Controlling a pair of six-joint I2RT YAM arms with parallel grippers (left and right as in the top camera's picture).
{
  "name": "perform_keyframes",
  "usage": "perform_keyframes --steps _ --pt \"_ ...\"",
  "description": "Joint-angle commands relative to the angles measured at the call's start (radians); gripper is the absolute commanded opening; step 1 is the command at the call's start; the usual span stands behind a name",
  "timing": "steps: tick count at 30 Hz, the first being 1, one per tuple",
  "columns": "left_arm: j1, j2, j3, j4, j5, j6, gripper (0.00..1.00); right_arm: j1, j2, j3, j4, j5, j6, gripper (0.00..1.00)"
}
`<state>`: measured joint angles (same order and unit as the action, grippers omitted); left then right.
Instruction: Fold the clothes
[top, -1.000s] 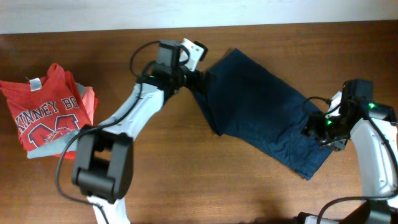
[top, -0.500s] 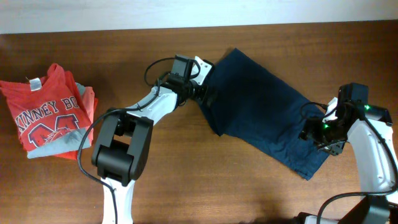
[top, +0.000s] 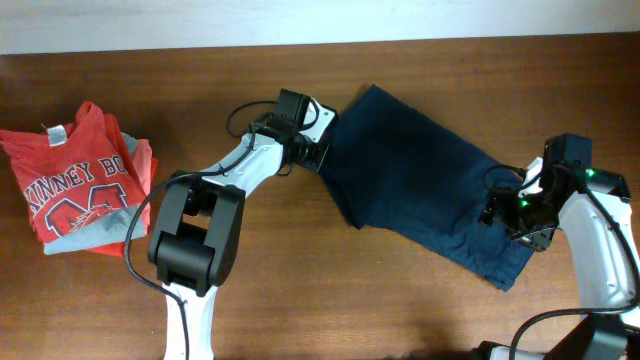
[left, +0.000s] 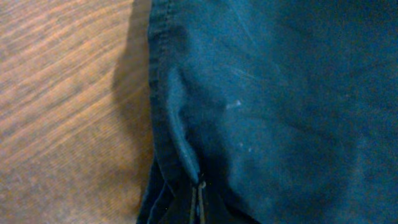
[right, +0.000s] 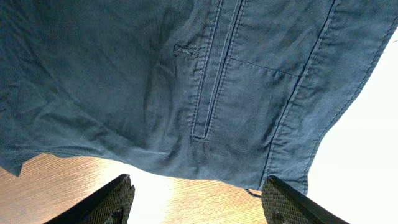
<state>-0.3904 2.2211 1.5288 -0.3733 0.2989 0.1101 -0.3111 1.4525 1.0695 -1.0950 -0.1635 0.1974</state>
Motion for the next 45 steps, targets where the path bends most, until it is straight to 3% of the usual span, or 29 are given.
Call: perform_keyframes --steps 1,12,19,24,26,31,34,36,37,38,41,45 --pt "0.014 0.05 -0.012 -0.091 -0.061 -0.015 0.0 -0.005 0.002 -0.004 -0.001 0.003 -0.009 0.71" --pt "0.229 0.011 0.034 -0.499 -0.093 -0.099 0.0 -0.01 0.002 -0.004 0.019 0.049 -0.01 0.71" --pt "0.37 -0.031 0.034 -0.766 0.09 -0.107 0.0 -0.065 0.006 -0.004 0.061 0.04 -0.109 0.71" --pt "0.392 -0.047 0.034 -0.917 0.09 -0.079 0.0 -0.07 0.015 -0.004 0.08 0.029 -0.124 0.71" --pt "0.391 -0.063 0.034 -0.948 0.079 -0.072 0.13 -0.07 0.017 -0.004 0.098 -0.023 -0.165 0.71" --pt "0.392 -0.113 0.034 -0.939 0.071 -0.077 0.32 -0.069 0.026 -0.004 0.128 -0.08 -0.195 0.74" --pt "0.396 -0.158 0.035 -0.875 0.049 -0.099 0.42 -0.069 0.031 -0.004 0.133 -0.106 -0.212 0.84" --pt "0.395 -0.192 0.043 -0.78 0.053 -0.099 0.66 -0.069 0.032 -0.004 0.139 -0.151 -0.236 0.87" --pt "0.393 -0.205 0.048 -0.73 0.053 -0.099 0.93 -0.069 0.032 -0.004 0.14 -0.156 -0.235 0.88" --pt "0.389 -0.214 0.051 -0.68 0.054 -0.099 0.99 -0.069 0.032 -0.004 0.14 -0.155 -0.235 0.88" --pt "0.373 -0.225 0.052 -0.489 0.054 -0.072 0.99 -0.069 0.032 -0.004 0.138 -0.155 -0.235 0.88" --pt "0.349 -0.192 0.052 -0.344 0.061 -0.04 0.97 -0.069 0.032 -0.004 0.13 -0.155 -0.235 0.88"
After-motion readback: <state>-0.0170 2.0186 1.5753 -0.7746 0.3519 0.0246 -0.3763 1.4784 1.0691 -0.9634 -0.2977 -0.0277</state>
